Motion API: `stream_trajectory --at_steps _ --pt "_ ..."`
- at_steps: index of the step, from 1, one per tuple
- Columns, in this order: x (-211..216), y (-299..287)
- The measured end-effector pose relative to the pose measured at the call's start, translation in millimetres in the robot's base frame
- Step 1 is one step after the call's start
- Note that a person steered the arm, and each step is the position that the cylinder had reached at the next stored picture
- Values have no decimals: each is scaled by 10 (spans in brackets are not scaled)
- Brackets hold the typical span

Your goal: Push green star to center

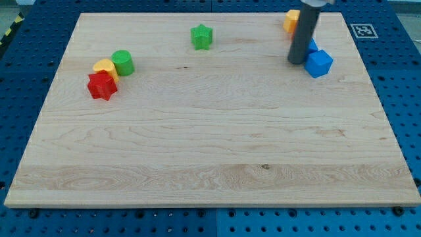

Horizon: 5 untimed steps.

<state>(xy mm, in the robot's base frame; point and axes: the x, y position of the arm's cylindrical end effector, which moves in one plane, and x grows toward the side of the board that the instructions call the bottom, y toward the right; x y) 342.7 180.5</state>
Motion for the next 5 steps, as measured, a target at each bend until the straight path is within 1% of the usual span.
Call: stream_trajectory --at_steps 1,2,3,4,5 --pt "-1 197" --pt "-1 214" --pt "83 99" --pt "316 -406" --pt "104 -921"
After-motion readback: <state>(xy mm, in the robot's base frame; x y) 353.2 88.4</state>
